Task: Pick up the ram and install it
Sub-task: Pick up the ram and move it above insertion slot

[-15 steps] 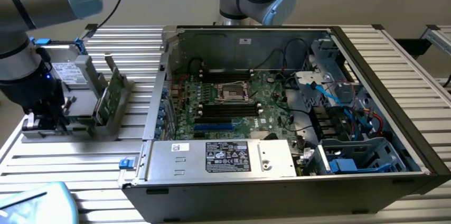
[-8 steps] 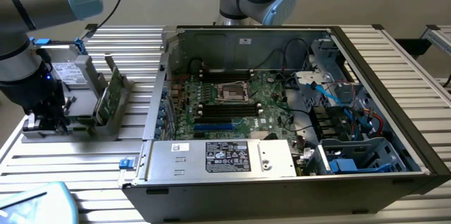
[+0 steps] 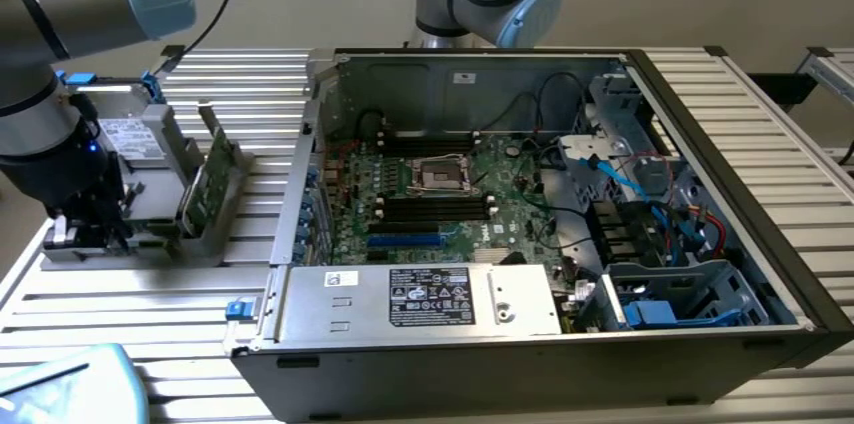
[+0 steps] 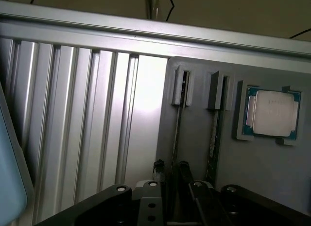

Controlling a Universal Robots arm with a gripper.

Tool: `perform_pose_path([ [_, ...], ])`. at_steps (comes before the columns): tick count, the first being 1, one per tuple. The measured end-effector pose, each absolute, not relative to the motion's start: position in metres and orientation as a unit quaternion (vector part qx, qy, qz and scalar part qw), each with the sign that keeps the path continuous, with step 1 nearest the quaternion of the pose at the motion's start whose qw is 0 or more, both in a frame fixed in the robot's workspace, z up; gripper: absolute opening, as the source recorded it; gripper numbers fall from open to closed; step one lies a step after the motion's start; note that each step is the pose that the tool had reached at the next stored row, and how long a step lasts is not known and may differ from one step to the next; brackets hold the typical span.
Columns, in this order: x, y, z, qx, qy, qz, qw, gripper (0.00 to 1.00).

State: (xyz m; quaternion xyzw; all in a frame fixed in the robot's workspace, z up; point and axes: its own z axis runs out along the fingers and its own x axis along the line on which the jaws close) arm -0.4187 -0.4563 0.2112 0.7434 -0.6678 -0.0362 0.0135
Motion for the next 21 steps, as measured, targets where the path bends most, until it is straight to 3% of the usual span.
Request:
perform_pose_path([
  [8,-0.4187,-0.4563,0.2112,0.743,-0.668,-0.036,0.013,0.25],
  [10,-0.4187,-0.4563,0.2112,0.743,-0.668,-0.036,0.013,0.27],
  [11,-0.4187,-0.4563,0.2112,0.743,-0.668,-0.036,0.013,0.34],
  [21,-0.4187,-0.4562,0.2018,0.742,-0.669,-0.036,0.013,0.34],
])
